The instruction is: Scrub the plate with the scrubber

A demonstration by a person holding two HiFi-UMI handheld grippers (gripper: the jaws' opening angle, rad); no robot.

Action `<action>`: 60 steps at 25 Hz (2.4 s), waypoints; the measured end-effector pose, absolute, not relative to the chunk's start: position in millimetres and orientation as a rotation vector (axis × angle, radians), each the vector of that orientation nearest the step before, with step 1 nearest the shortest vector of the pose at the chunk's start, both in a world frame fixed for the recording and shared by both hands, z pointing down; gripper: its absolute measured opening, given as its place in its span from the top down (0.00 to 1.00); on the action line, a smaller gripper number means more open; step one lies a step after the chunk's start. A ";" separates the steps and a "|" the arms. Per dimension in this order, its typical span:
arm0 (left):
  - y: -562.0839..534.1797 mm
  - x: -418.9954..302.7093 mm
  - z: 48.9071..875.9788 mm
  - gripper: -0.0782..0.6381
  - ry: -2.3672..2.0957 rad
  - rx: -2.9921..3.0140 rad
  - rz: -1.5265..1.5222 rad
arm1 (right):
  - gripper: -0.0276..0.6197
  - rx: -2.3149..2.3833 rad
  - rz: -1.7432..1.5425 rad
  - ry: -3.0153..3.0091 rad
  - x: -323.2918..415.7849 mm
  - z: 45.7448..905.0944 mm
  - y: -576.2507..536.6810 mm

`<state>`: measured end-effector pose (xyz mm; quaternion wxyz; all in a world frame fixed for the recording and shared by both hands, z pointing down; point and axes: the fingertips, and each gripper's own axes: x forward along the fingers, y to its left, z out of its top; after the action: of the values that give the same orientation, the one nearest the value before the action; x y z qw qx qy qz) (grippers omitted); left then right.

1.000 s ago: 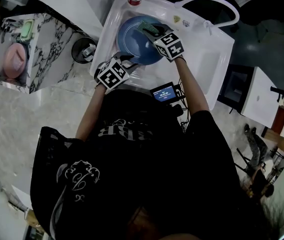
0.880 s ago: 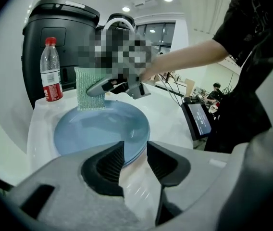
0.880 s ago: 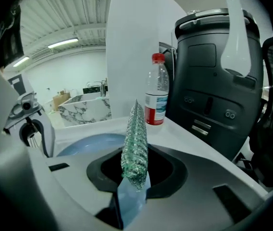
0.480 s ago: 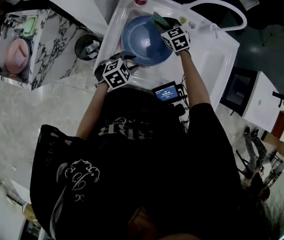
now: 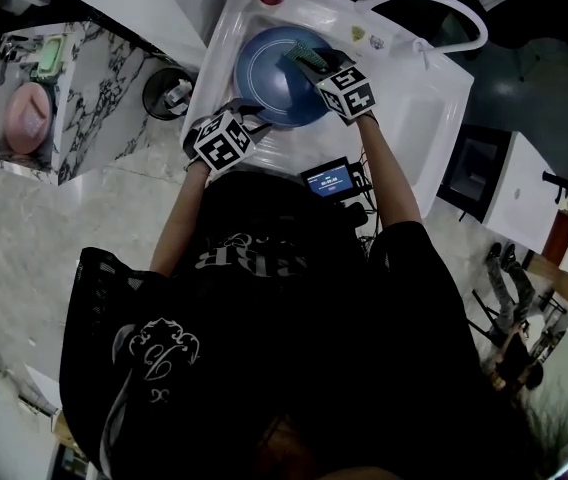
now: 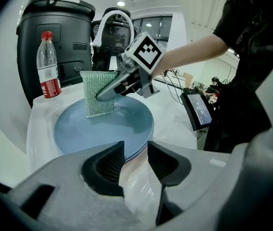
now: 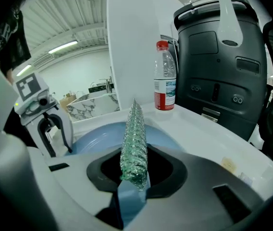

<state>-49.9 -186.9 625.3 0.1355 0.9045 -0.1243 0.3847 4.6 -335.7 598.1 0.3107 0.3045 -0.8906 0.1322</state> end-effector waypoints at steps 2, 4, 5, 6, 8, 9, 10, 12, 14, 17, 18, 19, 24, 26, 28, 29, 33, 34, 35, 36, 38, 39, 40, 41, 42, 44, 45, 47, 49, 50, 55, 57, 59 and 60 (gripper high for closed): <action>-187.3 -49.0 624.8 0.68 -0.363 2.618 1.105 | 0.82 0.749 0.379 -2.376 1.0 596.7 -316.0; -187.8 -48.6 624.5 0.68 -0.369 2.615 1.097 | 0.82 0.692 0.403 -2.394 -2.4 595.5 -296.2; -188.0 -48.4 624.5 0.68 -0.372 2.614 1.095 | 0.82 0.662 0.411 -2.398 -3.9 595.2 -286.5; -188.0 -48.3 624.6 0.68 -0.372 2.613 1.095 | 0.82 0.629 0.419 -2.398 -5.2 595.4 -277.2; -187.9 -48.4 625.2 0.68 -0.372 2.613 1.100 | 0.82 0.559 0.434 -2.392 -8.3 596.3 -259.5; -187.9 -48.9 625.6 0.68 -0.372 2.612 1.102 | 0.82 0.522 0.442 -2.390 -10.4 596.8 -251.1; -188.2 -49.4 625.9 0.68 -0.374 2.611 1.104 | 0.82 0.486 0.447 -2.388 -12.7 597.1 -243.1; -189.6 -50.1 626.3 0.68 -0.381 2.609 1.104 | 0.82 0.422 0.439 -2.386 -17.3 596.1 -229.7; -191.1 -50.1 626.7 0.68 -0.388 2.607 1.104 | 0.82 0.372 0.405 -2.376 -22.1 593.0 -221.0; -193.4 -49.7 627.7 0.68 -0.398 2.607 1.111 | 0.82 0.310 0.370 -2.357 -28.3 591.8 -214.9; -194.1 -49.9 628.0 0.68 -0.400 2.608 1.113 | 0.82 0.296 0.365 -2.355 -30.0 591.8 -214.6; -194.9 -50.1 628.2 0.68 -0.400 2.608 1.115 | 0.82 0.291 0.358 -2.355 -31.0 591.4 -215.7; -196.6 -51.1 628.2 0.68 -0.389 2.607 1.115 | 0.82 0.463 0.256 -2.365 -17.8 582.1 -252.6; -196.2 -51.4 628.6 0.68 -0.383 2.612 1.125 | 0.82 0.568 0.229 -2.360 -6.0 577.8 -277.1; -195.5 -51.4 629.0 0.68 -0.376 2.616 1.142 | 0.82 0.637 0.192 -2.335 6.6 575.6 -300.8; -195.1 -51.2 629.1 0.68 -0.371 2.619 1.151 | 0.82 0.660 0.166 -2.318 12.1 575.0 -311.6; -193.9 -49.7 628.5 0.68 -0.353 2.629 1.176 | 0.82 0.706 0.064 -2.269 26.4 571.9 -347.2; -193.9 -49.6 628.4 0.68 -0.350 2.631 1.181 | 0.82 0.704 0.035 -2.251 29.4 572.7 -354.0; -194.0 -49.8 628.6 0.68 -0.347 2.634 1.188 | 0.82 0.695 0.005 -2.228 32.3 574.6 -359.5; -193.9 -50.0 628.9 0.68 -0.343 2.637 1.201 | 0.82 0.679 -0.024 -2.204 35.2 577.2 -363.5; -193.9 -50.3 630.2 0.68 -0.333 2.643 1.242 | 0.82 0.641 -0.059 -2.170 39.3 582.6 -366.5; -194.4 -50.2 630.8 0.68 -0.330 2.644 1.266 | 0.82 0.627 -0.061 -2.163 40.2 584.7 -366.3; -195.4 -50.1 631.3 0.68 -0.329 2.644 1.288 | 0.82 0.619 -0.054 -2.159 40.7 587.0 -365.3; -196.5 -49.9 631.6 0.68 -0.330 2.643 1.305 | 0.82 0.615 -0.043 -2.153 41.2 589.6 -363.7; -197.4 -49.5 631.9 0.68 -0.329 2.639 1.317 | 0.82 0.617 -0.028 -2.149 41.8 592.5 -361.5; -198.4 -48.4 632.6 0.68 -0.323 2.631 1.324 | 0.82 0.644 0.012 -2.148 43.9 596.3 -356.9; -198.7 -48.0 632.9 0.68 -0.320 2.628 1.323 | 0.82 0.665 0.036 -2.151 45.5 596.9 -354.5; -199.1 -48.5 633.5 0.68 -0.317 2.621 1.327 | 0.82 0.699 0.087 -2.160 47.9 596.9 -348.1; -199.2 -49.7 634.0 0.68 -0.321 2.615 1.336 | 0.82 0.716 0.128 -2.168 50.6 596.9 -338.6; -199.1 -49.8 634.1 0.68 -0.325 2.613 1.339 | 0.82 0.719 0.149 -2.170 53.0 597.3 -332.8; -198.9 -48.5 633.5 0.68 -0.342 2.605 1.336 | 0.82 0.732 0.266 -2.218 55.5 594.6 -298.2; -198.9 -48.1 633.3 0.67 -0.350 2.603 1.337 | 0.82 0.726 0.306 -2.238 50.9 593.8 -283.3; -198.6 -47.8 633.5 0.67 -0.357 2.601 1.340 | 0.82 0.702 0.337 -2.253 43.8 595.1 -267.7; -198.5 -47.7 633.8 0.67 -0.361 2.601 1.342 | 0.82 0.684 0.348 -2.263 37.6 594.4 -259.7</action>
<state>-47.7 -198.5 633.8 0.0962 0.8779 -0.1219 0.4529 37.6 -259.7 594.4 0.3673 0.2663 -0.8808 0.1354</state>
